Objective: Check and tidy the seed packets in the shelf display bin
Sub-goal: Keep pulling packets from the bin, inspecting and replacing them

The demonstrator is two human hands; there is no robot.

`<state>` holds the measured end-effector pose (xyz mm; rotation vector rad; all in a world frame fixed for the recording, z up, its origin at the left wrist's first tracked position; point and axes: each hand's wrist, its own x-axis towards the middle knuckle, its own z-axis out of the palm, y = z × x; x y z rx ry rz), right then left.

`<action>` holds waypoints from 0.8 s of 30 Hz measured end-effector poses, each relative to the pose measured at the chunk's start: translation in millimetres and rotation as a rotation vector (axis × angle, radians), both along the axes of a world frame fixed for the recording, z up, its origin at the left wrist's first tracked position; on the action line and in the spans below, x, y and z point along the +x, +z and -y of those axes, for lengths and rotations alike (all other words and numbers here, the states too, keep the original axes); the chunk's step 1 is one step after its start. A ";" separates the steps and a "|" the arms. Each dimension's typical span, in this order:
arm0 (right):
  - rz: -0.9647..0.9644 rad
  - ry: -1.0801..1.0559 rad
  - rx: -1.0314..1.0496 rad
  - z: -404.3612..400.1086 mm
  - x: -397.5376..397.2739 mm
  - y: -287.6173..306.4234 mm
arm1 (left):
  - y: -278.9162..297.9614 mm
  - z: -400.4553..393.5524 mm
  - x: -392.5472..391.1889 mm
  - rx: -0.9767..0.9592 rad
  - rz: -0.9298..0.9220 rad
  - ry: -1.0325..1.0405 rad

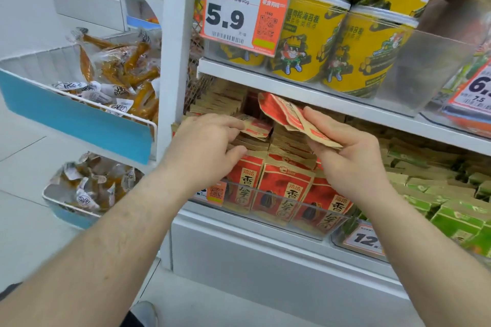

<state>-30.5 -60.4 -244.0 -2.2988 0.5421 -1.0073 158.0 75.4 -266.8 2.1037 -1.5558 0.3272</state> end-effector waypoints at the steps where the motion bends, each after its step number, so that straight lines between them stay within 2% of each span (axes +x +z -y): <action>1: -0.025 -0.034 0.010 2.4 6.4 1.7 | -3.9 -0.8 2.1 -0.092 0.010 -0.017; 4: -0.129 -0.130 0.018 9.9 24.5 4.9 | -12.3 -2.1 9.1 -0.273 0.013 -0.035; 8: -0.241 -0.126 -0.012 13.1 43.0 4.8 | -10.6 -10.7 11.4 -0.431 -0.038 -0.036; 17: -0.476 -0.185 -0.068 23.6 88.6 13.5 | -12.3 -29.5 12.6 -0.560 -0.110 0.019; 20: -0.639 -0.282 0.005 32.6 102.0 18.0 | -11.7 -33.8 17.0 -0.625 -0.161 0.072; 24: -0.787 -0.314 0.068 51.7 122.0 17.8 | -16.0 -39.0 30.3 -0.692 -0.113 0.079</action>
